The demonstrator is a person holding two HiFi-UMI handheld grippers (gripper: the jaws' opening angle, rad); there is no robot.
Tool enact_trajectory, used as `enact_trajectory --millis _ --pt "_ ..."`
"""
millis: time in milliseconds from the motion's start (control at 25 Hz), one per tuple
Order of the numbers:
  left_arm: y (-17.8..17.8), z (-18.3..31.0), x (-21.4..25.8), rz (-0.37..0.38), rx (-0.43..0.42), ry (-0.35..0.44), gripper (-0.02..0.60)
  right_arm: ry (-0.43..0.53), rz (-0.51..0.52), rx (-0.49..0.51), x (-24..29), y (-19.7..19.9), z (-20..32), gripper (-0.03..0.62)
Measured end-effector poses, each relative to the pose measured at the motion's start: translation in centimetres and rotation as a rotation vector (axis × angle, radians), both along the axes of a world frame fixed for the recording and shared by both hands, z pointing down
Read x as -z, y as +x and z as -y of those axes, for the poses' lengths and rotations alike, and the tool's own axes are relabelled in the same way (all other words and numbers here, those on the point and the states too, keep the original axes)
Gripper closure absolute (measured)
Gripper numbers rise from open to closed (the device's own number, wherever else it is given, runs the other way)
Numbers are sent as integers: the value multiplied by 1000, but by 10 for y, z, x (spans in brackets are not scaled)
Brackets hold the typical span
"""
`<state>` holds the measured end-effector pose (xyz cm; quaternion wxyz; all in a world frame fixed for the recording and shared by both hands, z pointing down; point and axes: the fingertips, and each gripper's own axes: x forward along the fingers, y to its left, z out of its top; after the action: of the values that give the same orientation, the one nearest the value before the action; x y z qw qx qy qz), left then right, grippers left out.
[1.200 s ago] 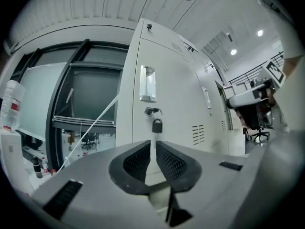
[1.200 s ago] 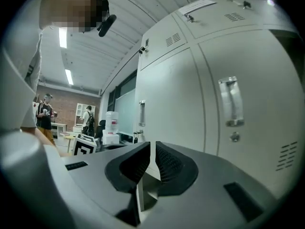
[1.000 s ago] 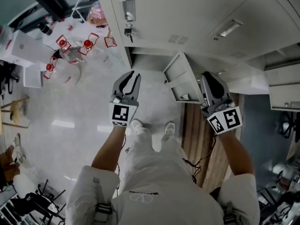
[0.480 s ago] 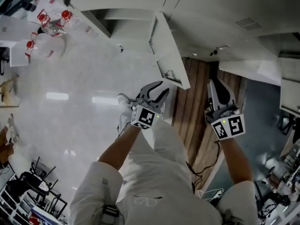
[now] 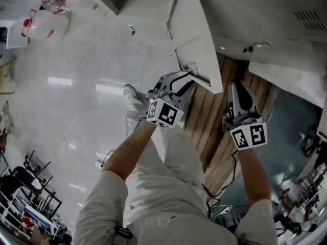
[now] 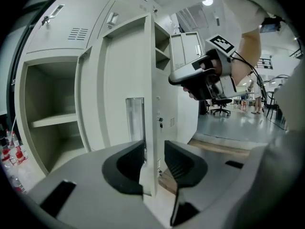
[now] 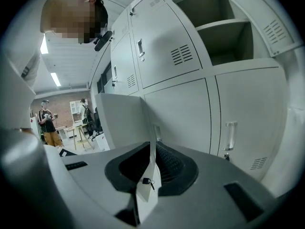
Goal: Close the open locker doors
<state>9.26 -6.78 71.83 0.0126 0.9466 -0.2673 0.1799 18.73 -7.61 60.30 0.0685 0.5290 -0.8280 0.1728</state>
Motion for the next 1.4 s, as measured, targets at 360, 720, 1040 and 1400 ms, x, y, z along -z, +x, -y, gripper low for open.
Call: enact_trajectory --millis 360,720,1040,1400 --pt "1 6 -2 -20 48 5 525 -23 14 67 -37 -28 -1 543" --pt "-80 -2 -1 -27 97 -60 520 9 -57 394 -42 -112 -28 504" --pt "-133 7 2 -27 85 -64 520 29 -74 538 -69 -209 -12 442" --pt "-146 12 4 -9 -16 -57 518 85 -144 589 -80 -246 11 437"
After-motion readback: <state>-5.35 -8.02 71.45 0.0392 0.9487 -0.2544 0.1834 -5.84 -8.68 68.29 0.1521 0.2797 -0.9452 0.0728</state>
